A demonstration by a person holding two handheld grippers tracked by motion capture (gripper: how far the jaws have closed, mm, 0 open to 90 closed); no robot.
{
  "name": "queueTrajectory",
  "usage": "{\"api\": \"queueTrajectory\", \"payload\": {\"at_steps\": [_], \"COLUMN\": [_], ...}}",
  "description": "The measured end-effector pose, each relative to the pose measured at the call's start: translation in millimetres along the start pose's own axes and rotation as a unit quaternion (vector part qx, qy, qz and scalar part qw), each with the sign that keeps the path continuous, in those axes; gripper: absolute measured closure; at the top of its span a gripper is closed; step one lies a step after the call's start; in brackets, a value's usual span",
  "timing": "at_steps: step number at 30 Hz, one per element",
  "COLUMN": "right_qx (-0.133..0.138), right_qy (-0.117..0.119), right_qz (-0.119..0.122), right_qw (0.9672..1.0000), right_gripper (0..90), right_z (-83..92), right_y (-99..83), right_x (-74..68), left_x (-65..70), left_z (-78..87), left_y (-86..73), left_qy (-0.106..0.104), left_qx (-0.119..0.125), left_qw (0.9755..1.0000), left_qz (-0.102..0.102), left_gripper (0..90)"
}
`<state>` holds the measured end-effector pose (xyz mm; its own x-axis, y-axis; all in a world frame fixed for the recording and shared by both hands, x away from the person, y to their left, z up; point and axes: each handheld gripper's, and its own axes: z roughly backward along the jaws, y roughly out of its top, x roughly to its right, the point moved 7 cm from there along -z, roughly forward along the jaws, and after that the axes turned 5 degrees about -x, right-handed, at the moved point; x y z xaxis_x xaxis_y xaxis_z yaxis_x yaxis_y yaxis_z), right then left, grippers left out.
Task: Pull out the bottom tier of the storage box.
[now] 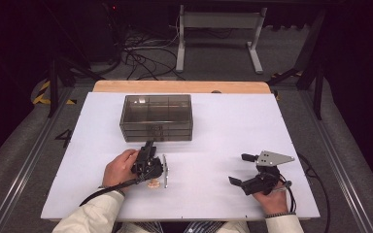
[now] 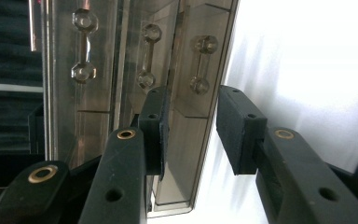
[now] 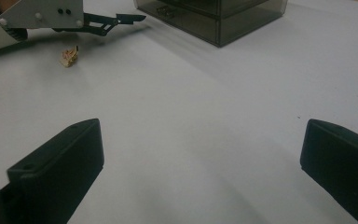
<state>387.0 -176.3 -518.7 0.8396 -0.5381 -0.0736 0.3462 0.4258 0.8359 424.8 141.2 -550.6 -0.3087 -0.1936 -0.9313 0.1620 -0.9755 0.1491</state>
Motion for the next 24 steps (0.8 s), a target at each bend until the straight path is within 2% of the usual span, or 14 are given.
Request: {"api": "queueTrajectory", "payload": {"at_steps": [9, 16, 24], "right_qx": [-0.002, -0.004, -0.004], "right_qy": [0.002, 0.002, 0.002], "right_qz": [0.0, 0.0, -0.002], "right_qw": [1.0, 1.0, 1.0], "right_gripper": [0.0, 0.1, 0.0], "right_z": [-0.4, -0.9, -1.1], "right_y": [-0.3, -0.5, -0.5], "right_x": [-0.1, -0.1, -0.1], "left_x": [-1.1, 0.5, 1.7], "left_z": [-3.2, -7.2, -12.9], "left_y": [-0.5, 0.2, 1.8], "left_qy": [0.001, 0.006, 0.008], "left_qx": [0.0, 0.001, -0.003], "left_qw": [1.0, 0.9997, 0.9996], "left_qz": [-0.003, -0.024, -0.025], "left_gripper": [66.2, 67.9, 69.3]}}
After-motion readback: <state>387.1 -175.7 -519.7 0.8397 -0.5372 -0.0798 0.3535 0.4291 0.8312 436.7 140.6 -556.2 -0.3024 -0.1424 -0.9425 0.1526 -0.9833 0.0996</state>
